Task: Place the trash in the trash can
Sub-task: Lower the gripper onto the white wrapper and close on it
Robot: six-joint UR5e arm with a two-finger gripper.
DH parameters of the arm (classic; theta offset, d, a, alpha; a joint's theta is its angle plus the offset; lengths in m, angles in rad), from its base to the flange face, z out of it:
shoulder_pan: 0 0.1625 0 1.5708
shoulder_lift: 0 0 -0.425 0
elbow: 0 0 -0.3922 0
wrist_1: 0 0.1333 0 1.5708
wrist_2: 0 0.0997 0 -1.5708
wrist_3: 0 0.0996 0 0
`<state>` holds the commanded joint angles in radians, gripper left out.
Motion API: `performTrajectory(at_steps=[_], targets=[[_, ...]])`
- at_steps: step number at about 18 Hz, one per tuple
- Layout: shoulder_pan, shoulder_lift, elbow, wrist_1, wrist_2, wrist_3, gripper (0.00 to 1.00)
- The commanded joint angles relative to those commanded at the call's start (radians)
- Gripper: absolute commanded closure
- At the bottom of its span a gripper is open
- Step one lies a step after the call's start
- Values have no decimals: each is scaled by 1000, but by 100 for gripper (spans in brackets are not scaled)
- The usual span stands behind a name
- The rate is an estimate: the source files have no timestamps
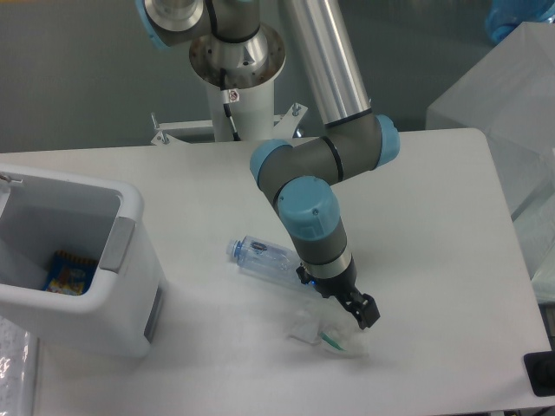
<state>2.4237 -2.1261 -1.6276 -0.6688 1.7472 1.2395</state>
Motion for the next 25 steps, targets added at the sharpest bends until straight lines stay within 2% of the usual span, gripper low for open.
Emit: performTrajectory(at_steps=[5,7,11,18,21,25], targets=[[-2,0,8,0,-6,-46,67],[-6,-2,11,0,-8,-52,74],[-8,0,12,0,-9,-71,80],[-8,3,29,0,-44,-98,81],[-8,3,29,0,-44,-127,90],[-20,6,31,0,-46,-143,95]])
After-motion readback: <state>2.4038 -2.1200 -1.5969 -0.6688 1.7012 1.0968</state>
